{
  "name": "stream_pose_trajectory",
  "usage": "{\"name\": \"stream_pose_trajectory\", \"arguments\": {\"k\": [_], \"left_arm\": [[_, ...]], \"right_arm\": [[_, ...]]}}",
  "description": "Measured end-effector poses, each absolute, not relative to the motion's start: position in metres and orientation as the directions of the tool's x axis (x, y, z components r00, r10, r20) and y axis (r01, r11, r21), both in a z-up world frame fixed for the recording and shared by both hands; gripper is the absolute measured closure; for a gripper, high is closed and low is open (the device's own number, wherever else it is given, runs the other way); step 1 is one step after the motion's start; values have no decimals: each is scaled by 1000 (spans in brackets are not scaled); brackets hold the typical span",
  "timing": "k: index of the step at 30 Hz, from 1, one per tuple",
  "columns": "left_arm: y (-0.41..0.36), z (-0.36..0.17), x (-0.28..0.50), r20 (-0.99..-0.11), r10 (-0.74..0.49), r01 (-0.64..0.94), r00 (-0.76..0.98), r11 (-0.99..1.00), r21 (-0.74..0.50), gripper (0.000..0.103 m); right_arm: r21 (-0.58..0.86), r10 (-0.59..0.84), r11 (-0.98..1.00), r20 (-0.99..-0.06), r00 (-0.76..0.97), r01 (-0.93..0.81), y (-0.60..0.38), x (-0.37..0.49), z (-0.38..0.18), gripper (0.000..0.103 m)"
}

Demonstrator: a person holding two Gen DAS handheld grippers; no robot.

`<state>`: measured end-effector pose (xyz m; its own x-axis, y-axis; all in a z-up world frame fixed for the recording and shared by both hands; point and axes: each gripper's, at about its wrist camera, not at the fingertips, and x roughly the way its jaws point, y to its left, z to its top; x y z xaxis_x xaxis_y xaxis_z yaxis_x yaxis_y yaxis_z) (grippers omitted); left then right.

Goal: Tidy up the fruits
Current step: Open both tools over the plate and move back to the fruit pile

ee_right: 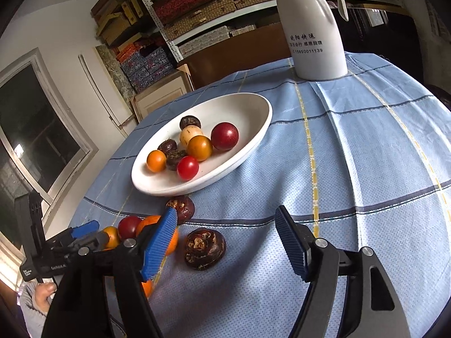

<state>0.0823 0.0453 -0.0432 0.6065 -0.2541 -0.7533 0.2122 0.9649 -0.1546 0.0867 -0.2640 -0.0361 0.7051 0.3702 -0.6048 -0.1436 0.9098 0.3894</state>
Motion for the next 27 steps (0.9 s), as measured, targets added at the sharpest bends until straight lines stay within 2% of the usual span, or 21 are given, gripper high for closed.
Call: {"name": "stream_pose_trajectory", "arguments": {"k": [1, 4, 9, 13, 15, 16, 17, 22, 27], "left_arm": [[47, -45, 84, -759, -262, 211, 596, 963, -167, 4], [55, -45, 84, -762, -214, 157, 611, 976, -148, 4], [71, -31, 75, -703, -104, 63, 704, 994, -84, 5], [58, -29, 73, -698, -130, 131, 704, 990, -52, 7], [47, -33, 76, -722, -136, 175, 678, 984, -21, 24], [44, -35, 78, -736, -144, 193, 661, 981, -19, 36], [42, -38, 80, -749, -154, 204, 644, 979, -25, 39], [54, -40, 90, -749, -195, 175, 633, 979, -108, 44], [43, -38, 106, -740, -190, 193, 646, 978, -82, 44]], "right_arm": [[389, 369, 910, -609, 702, -141, -264, 87, -37, 29], [392, 370, 909, -610, 700, -140, -264, 87, -38, 29], [387, 371, 910, -607, 703, -146, -263, 86, -36, 29], [382, 373, 911, -608, 701, -154, -260, 85, -36, 29], [378, 373, 912, -609, 700, -157, -259, 85, -36, 29], [379, 374, 912, -609, 700, -158, -259, 85, -36, 29], [380, 375, 912, -609, 699, -158, -259, 85, -36, 29], [372, 375, 914, -615, 694, -164, -257, 84, -36, 29], [373, 374, 914, -622, 688, -159, -256, 85, -38, 29]]}}
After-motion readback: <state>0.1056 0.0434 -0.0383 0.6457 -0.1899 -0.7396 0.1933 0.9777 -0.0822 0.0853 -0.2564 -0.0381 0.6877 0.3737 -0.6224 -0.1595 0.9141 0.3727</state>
